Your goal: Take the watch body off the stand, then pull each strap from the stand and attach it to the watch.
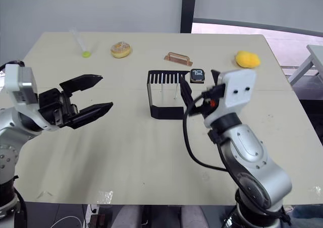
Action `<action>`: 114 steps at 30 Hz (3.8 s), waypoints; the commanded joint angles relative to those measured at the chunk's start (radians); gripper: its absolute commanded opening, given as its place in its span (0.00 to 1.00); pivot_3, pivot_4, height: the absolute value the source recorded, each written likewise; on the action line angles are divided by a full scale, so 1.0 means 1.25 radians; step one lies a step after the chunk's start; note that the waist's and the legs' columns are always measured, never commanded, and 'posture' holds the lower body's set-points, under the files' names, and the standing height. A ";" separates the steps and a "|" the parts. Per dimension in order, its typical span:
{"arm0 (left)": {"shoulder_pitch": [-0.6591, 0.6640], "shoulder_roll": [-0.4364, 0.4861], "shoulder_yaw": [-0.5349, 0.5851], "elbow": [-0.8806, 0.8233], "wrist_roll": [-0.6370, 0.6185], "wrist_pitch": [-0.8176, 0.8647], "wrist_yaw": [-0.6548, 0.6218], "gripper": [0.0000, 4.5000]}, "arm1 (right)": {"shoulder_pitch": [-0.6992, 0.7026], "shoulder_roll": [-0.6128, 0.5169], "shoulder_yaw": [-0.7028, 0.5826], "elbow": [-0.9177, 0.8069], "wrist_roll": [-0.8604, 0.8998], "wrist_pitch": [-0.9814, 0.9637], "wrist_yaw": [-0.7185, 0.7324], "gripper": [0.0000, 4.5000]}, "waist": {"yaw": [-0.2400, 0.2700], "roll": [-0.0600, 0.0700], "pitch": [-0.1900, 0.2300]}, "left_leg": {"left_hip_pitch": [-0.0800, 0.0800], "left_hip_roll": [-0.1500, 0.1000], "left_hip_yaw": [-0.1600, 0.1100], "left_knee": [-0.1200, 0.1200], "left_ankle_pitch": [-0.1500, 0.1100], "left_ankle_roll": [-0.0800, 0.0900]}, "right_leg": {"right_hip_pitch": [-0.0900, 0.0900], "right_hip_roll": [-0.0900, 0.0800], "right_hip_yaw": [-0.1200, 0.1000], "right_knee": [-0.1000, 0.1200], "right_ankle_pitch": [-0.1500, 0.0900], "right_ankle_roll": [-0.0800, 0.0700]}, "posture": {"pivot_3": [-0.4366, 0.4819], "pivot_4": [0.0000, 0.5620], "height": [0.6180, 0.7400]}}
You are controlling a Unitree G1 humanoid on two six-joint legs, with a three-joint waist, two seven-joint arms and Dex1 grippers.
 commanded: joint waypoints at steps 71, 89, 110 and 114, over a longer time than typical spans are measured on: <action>-0.043 -0.036 -0.117 0.071 0.117 -0.116 -0.119 1.00 | -0.096 -0.062 -0.161 0.073 -0.005 -0.006 0.219 0.35 | -0.011 0.000 0.000 | -0.002 0.000 -0.001 -0.002 -0.001 0.004 | 0.001 -0.001 0.000 -0.004 0.000 0.000 | 0.48 0.27 1.00; 0.065 -0.047 -0.275 0.104 0.270 -0.282 -0.312 1.00 | 0.554 -0.085 -0.194 0.297 -0.128 -0.469 0.515 0.35 | -0.015 0.001 0.001 | 0.000 0.000 0.000 -0.004 -0.002 0.006 | 0.003 0.000 0.001 -0.010 0.000 0.000 | 0.48 0.27 1.00; 0.087 -0.036 -0.224 0.094 0.241 -0.262 -0.296 1.00 | 0.495 -0.125 -0.085 0.539 -0.150 -0.596 0.611 0.46 | -0.012 0.001 0.001 | 0.000 0.000 -0.001 -0.003 -0.002 0.006 | 0.004 0.000 0.001 -0.010 0.000 0.000 | 0.48 0.27 1.00; 0.092 -0.028 -0.218 0.102 0.244 -0.263 -0.302 1.00 | 0.465 -0.144 -0.118 0.561 -0.132 -0.610 0.622 0.89 | -0.012 0.001 0.001 | 0.000 0.000 0.000 -0.002 -0.002 0.006 | 0.005 0.000 0.001 -0.010 0.000 0.000 | 0.48 0.27 1.00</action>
